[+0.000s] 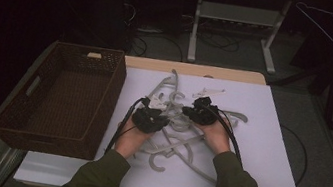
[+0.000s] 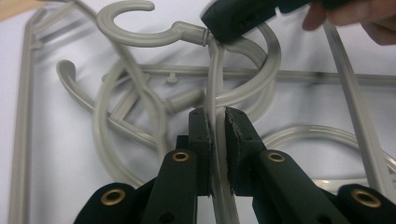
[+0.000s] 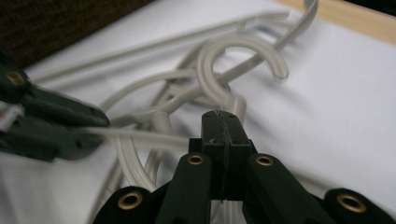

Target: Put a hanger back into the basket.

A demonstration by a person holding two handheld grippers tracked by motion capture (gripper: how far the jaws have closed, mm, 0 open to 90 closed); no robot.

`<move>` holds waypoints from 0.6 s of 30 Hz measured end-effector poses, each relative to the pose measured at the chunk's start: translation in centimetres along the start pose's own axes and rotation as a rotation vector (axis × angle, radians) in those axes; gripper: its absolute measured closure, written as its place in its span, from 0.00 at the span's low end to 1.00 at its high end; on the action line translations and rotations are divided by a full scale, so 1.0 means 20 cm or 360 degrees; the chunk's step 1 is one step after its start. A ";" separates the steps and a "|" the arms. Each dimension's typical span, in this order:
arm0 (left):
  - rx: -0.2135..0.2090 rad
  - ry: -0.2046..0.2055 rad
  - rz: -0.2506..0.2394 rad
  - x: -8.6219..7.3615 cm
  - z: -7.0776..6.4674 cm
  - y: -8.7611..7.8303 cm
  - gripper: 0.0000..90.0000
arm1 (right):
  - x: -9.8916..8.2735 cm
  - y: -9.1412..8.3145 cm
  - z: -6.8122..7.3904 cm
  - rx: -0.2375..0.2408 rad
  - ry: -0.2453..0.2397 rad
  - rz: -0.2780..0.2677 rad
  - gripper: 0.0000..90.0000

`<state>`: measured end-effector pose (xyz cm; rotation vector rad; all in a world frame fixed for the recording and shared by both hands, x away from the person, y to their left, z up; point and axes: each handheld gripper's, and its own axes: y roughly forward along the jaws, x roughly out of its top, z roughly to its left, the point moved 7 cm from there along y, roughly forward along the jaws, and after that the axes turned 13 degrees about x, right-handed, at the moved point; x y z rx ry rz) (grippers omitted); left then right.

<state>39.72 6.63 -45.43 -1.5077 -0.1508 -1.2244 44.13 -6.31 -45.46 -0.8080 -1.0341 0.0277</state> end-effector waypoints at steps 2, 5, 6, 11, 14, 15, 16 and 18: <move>-0.0001 -0.0038 -0.0029 0.01 0.01 0.00 0.91 | 0.00 -0.01 -0.01 -0.0017 -0.0004 0.0003 1.00; -0.0011 -0.0027 -0.0036 0.02 0.02 -0.02 0.91 | 0.00 -0.03 -0.01 -0.0049 -0.0015 -0.0015 1.00; -0.0010 -0.0028 -0.0042 0.02 0.02 -0.03 0.91 | 0.02 -0.05 -0.01 -0.0034 -0.0002 -0.0064 1.00; -0.0028 -0.0050 -0.0071 0.03 0.02 -0.04 0.91 | 0.06 -0.15 0.01 -0.0017 -0.0024 -0.0160 0.89; -0.0053 -0.0063 -0.0089 0.05 0.02 -0.06 0.91 | 0.05 -0.26 0.01 0.0000 -0.0018 -0.0238 0.58; -0.0065 -0.0075 -0.0095 0.05 0.02 -0.07 0.91 | 0.05 -0.26 0.01 0.0000 -0.0018 -0.0238 0.58; -0.0066 -0.0081 -0.0110 0.06 0.02 -0.08 0.91 | 0.04 -0.30 0.01 0.0003 -0.0010 -0.0261 0.53; -0.0082 -0.0097 -0.0118 0.07 0.02 -0.10 0.91 | 0.02 -0.35 0.01 0.0005 -0.0020 -0.0293 0.40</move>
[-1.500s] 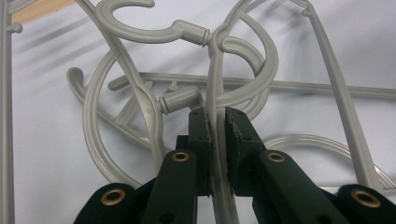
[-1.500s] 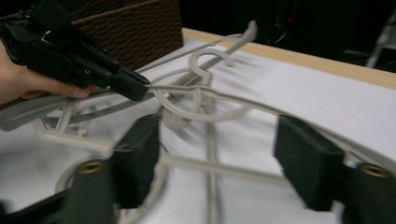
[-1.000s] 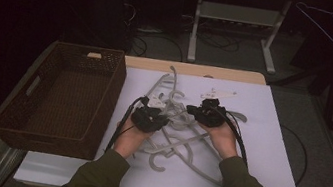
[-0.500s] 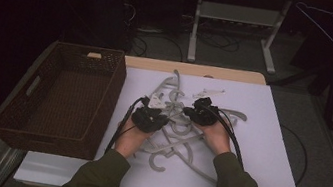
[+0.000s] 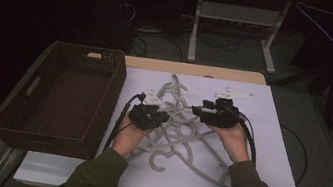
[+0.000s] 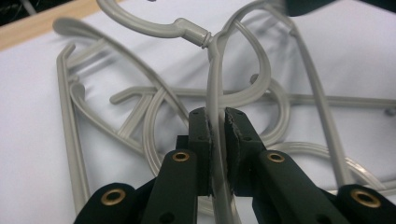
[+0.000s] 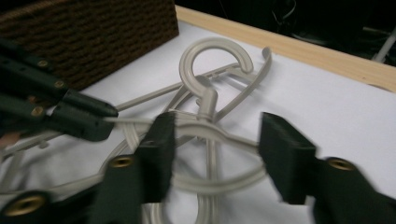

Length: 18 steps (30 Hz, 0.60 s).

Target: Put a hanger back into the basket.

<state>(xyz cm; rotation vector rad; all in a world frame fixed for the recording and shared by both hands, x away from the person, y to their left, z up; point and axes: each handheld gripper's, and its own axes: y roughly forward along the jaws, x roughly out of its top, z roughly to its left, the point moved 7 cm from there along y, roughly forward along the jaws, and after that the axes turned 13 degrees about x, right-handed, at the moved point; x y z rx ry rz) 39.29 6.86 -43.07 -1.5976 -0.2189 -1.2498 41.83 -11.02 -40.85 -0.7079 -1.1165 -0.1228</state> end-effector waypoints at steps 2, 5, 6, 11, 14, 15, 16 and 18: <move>-0.0010 -0.0006 -0.0013 0.01 0.00 -0.01 0.91 | -0.02 -0.06 -0.01 -0.0030 0.0011 -0.0013 0.31; -0.0017 0.0011 -0.0022 0.03 -0.01 -0.04 0.91 | -0.05 -0.15 -0.03 -0.0080 0.0013 -0.0057 0.25; -0.0018 0.0025 -0.0023 0.04 -0.01 -0.04 0.91 | -0.06 -0.17 -0.04 -0.0095 0.0013 -0.0057 0.24; -0.0025 0.0060 -0.0046 0.06 -0.02 -0.07 0.92 | -0.10 -0.32 -0.05 -0.0134 0.0017 -0.0121 0.24; -0.0025 0.0088 -0.0049 0.07 -0.03 -0.08 0.92 | -0.13 -0.39 -0.03 -0.0113 0.0014 -0.0137 0.24; -0.0027 0.0090 -0.0054 0.07 -0.03 -0.09 0.92 | -0.13 -0.39 -0.03 -0.0113 0.0014 -0.0137 0.24; -0.0031 0.0093 -0.0059 0.07 -0.04 -0.09 0.92 | -0.16 -0.40 -0.02 -0.0114 -0.0004 -0.0118 0.24; -0.0037 0.0115 -0.0063 0.08 -0.04 -0.10 0.92 | -0.17 -0.40 -0.01 -0.0103 -0.0002 -0.0112 0.24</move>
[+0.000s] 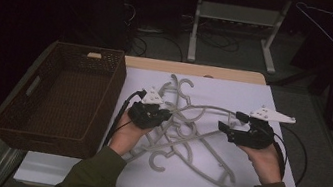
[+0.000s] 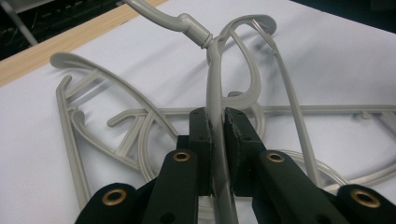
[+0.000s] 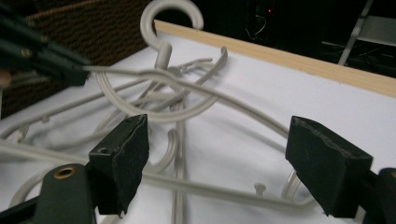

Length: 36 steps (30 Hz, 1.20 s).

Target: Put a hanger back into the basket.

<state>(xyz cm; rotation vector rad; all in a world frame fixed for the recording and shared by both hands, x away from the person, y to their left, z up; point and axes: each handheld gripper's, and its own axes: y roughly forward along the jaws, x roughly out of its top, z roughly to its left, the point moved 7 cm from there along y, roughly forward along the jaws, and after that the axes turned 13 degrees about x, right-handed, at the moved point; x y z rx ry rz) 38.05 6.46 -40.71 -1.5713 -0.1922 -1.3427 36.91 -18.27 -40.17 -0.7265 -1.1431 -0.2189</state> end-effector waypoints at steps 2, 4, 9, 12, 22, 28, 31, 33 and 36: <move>-0.0004 0.0011 -0.0012 0.00 -0.01 -0.01 0.92 | -0.03 0.01 0.02 0.0045 0.0007 0.0022 0.23; -0.0010 0.0022 -0.0027 0.00 -0.02 -0.01 0.92 | -0.05 0.04 0.05 0.0060 -0.0006 0.0054 0.24; -0.0016 0.0023 -0.0030 0.00 -0.04 -0.02 0.92 | -0.08 0.19 0.09 0.0106 -0.0016 0.0166 0.22; -0.0022 0.0020 -0.0032 -0.01 -0.04 -0.02 0.92 | -0.11 0.27 0.09 0.0110 0.0053 0.0228 0.19; -0.0030 0.0034 -0.0031 -0.02 -0.04 -0.01 0.92 | -0.12 0.36 0.09 0.0050 0.0034 0.0288 0.25; -0.0032 0.0013 -0.0030 -0.02 -0.04 -0.01 0.92 | 0.04 0.31 0.05 -0.0040 -0.0180 0.0238 0.40; -0.0032 0.0017 -0.0030 -0.03 -0.04 -0.01 0.92 | 0.06 0.39 0.04 -0.0015 -0.0274 0.0321 0.38; -0.0033 0.0004 -0.0038 -0.03 -0.04 -0.01 0.91 | 0.08 0.43 0.04 0.0008 -0.0311 0.0358 0.36; -0.0038 0.0017 -0.0029 -0.03 -0.03 -0.01 0.92 | 0.08 0.51 0.05 0.0072 -0.0313 0.0410 0.35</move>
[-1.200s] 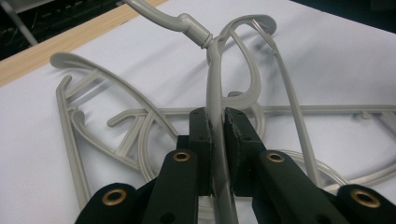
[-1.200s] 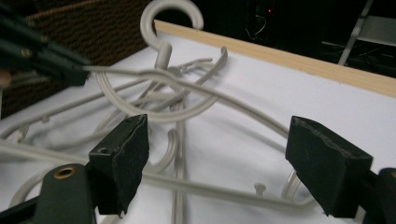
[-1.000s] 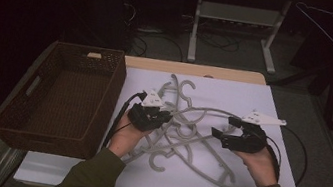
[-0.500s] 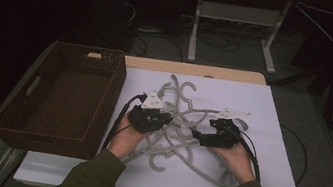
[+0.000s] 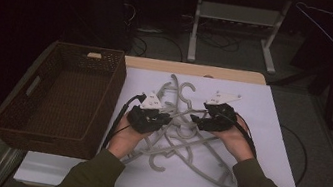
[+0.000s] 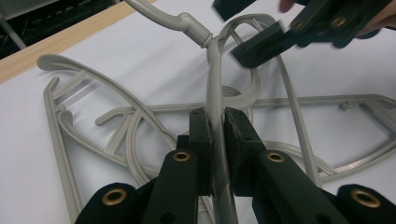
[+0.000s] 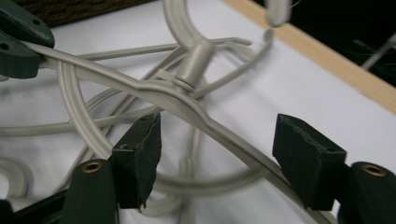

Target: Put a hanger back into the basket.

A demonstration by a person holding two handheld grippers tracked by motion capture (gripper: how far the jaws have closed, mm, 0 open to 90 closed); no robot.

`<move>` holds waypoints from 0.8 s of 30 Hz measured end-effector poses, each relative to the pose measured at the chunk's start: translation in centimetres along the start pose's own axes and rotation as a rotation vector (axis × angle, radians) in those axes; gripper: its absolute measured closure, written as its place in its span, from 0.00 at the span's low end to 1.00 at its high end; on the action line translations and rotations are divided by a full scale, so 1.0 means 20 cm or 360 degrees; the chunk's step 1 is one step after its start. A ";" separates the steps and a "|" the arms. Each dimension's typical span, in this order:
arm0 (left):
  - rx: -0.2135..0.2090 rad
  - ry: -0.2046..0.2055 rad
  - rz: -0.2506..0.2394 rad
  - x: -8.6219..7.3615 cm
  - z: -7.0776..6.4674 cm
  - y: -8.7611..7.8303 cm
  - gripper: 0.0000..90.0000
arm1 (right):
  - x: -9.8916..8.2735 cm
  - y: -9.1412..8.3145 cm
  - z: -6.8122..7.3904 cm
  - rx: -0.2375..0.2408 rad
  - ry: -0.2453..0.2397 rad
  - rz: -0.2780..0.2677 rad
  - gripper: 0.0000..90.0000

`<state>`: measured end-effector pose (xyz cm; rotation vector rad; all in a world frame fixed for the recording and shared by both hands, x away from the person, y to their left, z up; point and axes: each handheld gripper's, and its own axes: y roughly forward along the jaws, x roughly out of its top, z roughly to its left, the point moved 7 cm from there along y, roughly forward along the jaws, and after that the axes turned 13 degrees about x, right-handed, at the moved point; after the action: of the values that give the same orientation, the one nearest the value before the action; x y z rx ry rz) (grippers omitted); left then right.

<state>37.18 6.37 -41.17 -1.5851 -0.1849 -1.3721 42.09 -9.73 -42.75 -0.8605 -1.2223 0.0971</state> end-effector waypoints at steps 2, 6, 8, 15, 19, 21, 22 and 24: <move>0.0001 0.0006 0.0005 0.00 0.00 0.00 0.91 | 0.01 0.04 0.00 0.0011 -0.0025 0.0028 0.37; -0.0006 0.0011 0.0013 -0.01 0.00 0.00 0.91 | 0.02 0.09 0.01 0.0039 -0.0061 0.0056 0.49; -0.0014 -0.0003 0.0013 -0.01 0.00 0.01 0.91 | 0.02 0.10 0.01 0.0030 -0.0138 0.0089 0.52; -0.0043 0.0018 0.0031 -0.03 0.01 0.02 0.91 | 0.02 0.11 0.02 0.0043 -0.0276 0.0151 0.60; -0.0053 0.0037 0.0069 -0.05 0.01 0.04 0.90 | 0.00 0.11 0.02 0.0070 -0.0351 0.0180 0.63; -0.0050 0.0044 0.0081 -0.06 0.02 0.05 0.90 | 0.00 0.11 0.02 0.0086 -0.0368 0.0184 0.63; -0.0049 0.0044 0.0093 -0.07 0.02 0.06 0.89 | 0.00 0.11 0.02 0.0102 -0.0374 0.0178 0.64; -0.0066 0.0043 0.0109 -0.08 0.02 0.06 0.87 | 0.00 0.10 0.02 0.0119 -0.0395 0.0179 0.64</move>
<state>37.73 6.66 -43.07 -1.5920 -0.0854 -1.3516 42.43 -8.07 -44.03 -0.8696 -1.3920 0.3469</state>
